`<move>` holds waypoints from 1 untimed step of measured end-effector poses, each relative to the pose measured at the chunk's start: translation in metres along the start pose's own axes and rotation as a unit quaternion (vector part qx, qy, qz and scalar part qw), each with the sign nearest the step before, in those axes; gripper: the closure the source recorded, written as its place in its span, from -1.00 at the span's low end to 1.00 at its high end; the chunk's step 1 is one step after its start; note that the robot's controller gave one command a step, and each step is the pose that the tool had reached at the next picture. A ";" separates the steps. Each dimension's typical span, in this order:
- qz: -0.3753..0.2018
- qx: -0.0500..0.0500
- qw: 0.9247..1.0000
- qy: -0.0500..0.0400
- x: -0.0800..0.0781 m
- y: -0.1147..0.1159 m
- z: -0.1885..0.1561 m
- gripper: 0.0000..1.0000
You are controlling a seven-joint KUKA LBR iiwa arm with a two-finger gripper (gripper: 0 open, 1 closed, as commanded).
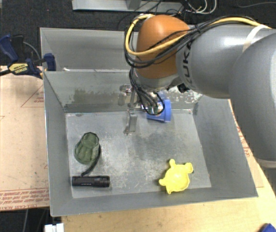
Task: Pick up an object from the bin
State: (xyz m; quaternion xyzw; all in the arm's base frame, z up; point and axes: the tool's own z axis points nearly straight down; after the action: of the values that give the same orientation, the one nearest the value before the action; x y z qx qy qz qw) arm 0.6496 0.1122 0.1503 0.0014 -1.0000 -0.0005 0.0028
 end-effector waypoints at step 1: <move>0.001 0.000 1.000 -0.004 -0.002 -0.001 -0.005 -1.00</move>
Offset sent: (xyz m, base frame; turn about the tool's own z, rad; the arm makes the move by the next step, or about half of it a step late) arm -0.0289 0.0743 -0.0803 -0.2313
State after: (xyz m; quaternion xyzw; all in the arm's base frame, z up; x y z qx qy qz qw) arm 0.6512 0.1114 0.1556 -0.0001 -1.0000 -0.0008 -0.0008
